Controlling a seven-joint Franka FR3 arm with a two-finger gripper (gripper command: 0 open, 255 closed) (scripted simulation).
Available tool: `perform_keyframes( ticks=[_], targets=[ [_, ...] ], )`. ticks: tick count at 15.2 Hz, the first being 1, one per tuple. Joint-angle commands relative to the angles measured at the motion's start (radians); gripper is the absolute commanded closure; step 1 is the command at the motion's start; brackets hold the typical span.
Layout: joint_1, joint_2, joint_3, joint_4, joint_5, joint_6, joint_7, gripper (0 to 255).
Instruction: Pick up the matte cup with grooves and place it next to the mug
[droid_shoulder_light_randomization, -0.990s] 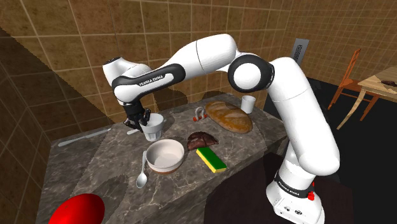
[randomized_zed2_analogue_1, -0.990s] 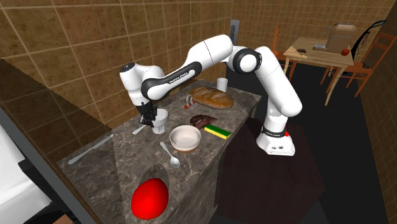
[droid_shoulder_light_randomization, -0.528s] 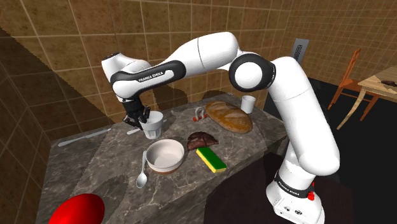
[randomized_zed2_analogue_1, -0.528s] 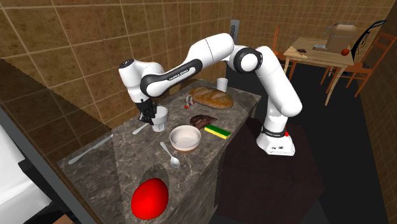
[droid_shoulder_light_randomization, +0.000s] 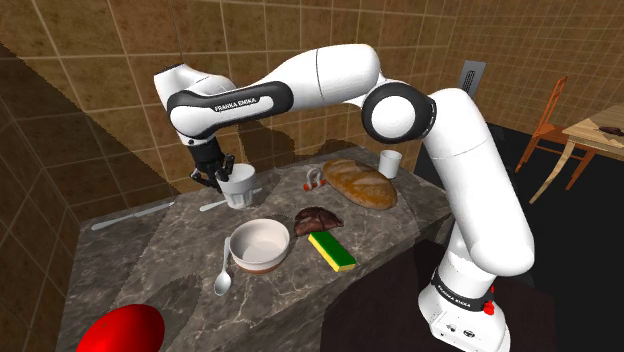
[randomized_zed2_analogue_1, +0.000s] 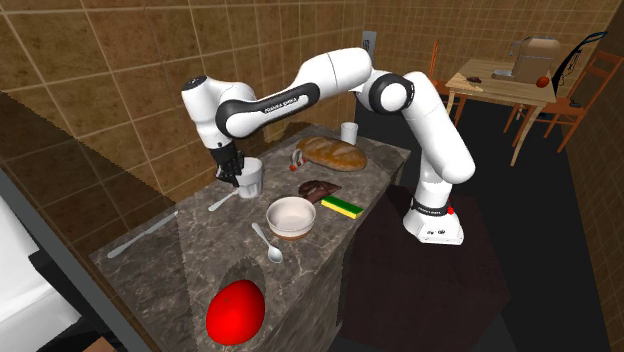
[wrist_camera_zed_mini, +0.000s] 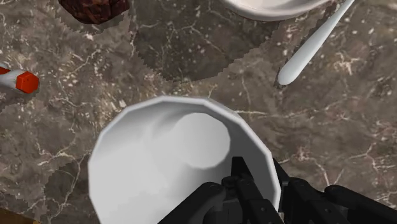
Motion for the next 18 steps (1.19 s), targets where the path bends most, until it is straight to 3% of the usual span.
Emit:
perform_keyframes(
  ticks=[1,11,18],
  targets=[
    [0.003,-0.003,0.001,0.023,0.001,-0.025,-0.003,255],
    [0.021,0.013,0.000,0.184,0.001,-0.167,-0.025,255],
    [0.047,0.061,-0.006,0.363,-0.007,-0.295,-0.046,255]
  ],
)
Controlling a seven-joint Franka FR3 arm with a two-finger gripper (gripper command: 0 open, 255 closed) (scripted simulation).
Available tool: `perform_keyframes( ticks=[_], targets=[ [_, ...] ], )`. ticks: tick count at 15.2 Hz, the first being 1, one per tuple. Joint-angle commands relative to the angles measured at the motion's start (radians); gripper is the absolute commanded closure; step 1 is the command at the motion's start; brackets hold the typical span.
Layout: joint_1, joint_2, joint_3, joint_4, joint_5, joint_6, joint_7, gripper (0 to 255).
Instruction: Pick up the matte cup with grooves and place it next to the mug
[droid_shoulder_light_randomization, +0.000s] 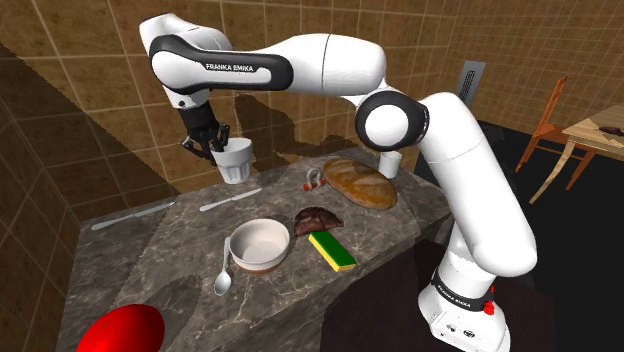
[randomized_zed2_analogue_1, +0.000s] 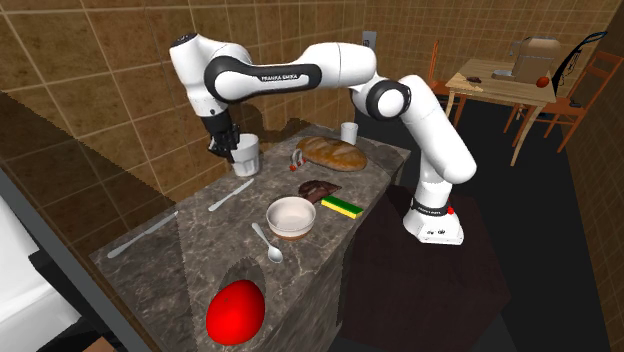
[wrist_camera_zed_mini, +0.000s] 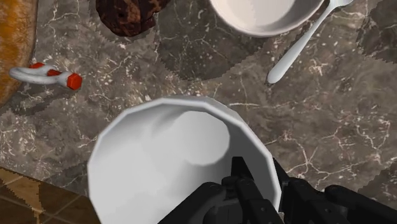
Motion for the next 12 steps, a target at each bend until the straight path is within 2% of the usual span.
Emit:
perform_keyframes(
  ticks=[1,4,5,6,7,9,12],
  targets=[
    [0.012,0.023,-0.003,0.071,-0.004,-0.046,-0.007,255],
    [0.036,0.083,-0.012,0.218,-0.014,-0.131,-0.024,255],
    [0.039,0.090,-0.013,0.235,-0.015,-0.140,-0.026,255],
    [-0.008,-0.027,0.003,0.030,0.000,-0.055,-0.017,255],
    [-0.043,-0.102,0.013,-0.097,0.010,-0.004,-0.018,255],
    [-0.094,-0.218,0.018,-0.282,0.031,0.068,-0.034,255],
    [-0.154,-0.357,0.013,-0.488,0.059,0.145,-0.071,255]
  ],
)
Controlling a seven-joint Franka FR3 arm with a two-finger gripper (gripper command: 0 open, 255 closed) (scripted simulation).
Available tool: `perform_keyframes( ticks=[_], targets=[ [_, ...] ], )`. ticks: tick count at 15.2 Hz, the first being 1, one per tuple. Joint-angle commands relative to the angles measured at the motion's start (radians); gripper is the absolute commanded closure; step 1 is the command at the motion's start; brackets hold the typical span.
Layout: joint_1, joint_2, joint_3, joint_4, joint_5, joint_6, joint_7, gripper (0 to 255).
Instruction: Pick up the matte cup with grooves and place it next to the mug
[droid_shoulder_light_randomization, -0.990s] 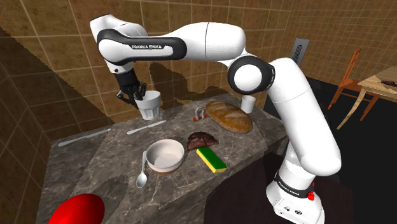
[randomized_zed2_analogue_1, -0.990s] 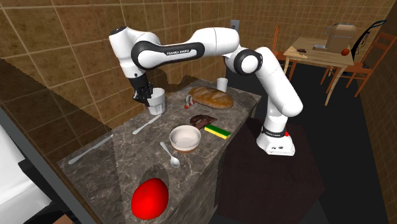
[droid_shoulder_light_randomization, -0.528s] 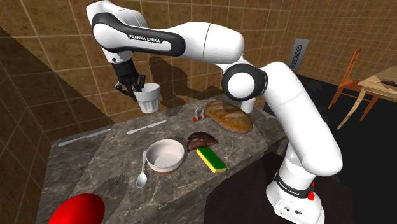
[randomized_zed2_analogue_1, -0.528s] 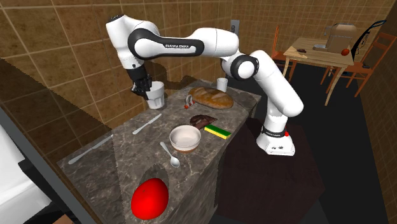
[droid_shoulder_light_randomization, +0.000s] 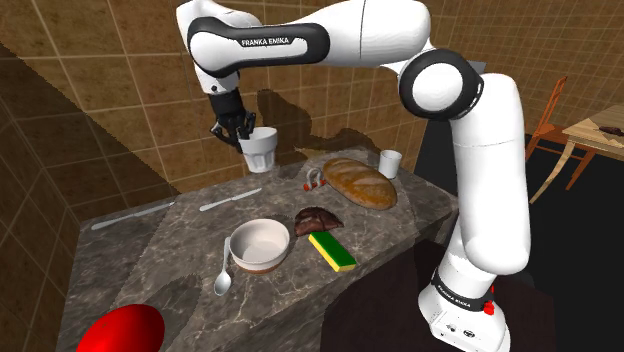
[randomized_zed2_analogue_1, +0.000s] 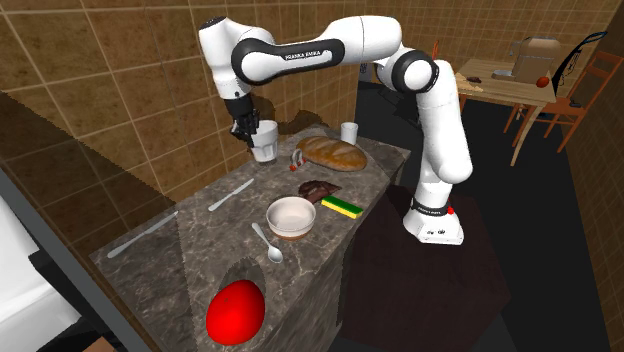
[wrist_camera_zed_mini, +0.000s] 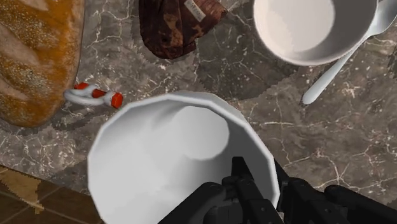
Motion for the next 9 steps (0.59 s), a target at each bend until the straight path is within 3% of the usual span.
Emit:
perform_keyframes(
  ticks=[1,9],
  targets=[
    [-0.043,-0.102,-0.005,-0.151,0.021,0.056,-0.030,255],
    [-0.148,-0.377,-0.061,-0.510,0.069,0.170,-0.173,255]
  ],
)
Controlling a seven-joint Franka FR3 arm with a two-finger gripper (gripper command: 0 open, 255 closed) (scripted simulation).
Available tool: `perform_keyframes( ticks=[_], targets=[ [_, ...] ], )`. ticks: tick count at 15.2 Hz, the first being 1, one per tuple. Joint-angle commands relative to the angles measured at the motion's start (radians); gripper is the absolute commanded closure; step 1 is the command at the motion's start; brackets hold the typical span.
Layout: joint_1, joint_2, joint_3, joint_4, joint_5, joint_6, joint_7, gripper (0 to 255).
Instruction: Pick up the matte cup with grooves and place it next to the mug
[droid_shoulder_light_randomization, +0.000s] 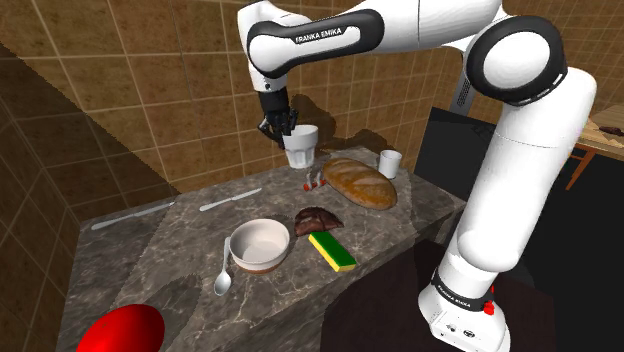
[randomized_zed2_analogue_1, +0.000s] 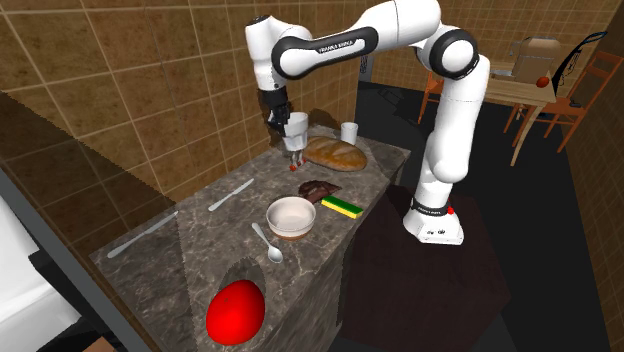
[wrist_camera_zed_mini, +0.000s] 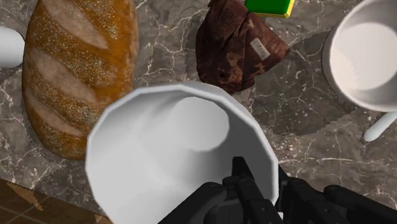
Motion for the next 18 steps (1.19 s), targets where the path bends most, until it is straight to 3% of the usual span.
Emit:
perform_keyframes(
  ticks=[1,9,18],
  targets=[
    [-0.024,-0.060,-0.021,-0.078,0.007,0.026,-0.044,255],
    [-0.096,-0.268,-0.116,-0.313,0.007,0.080,-0.207,255],
    [-0.175,-0.441,-0.248,-0.485,-0.043,0.112,-0.398,255]
  ],
)
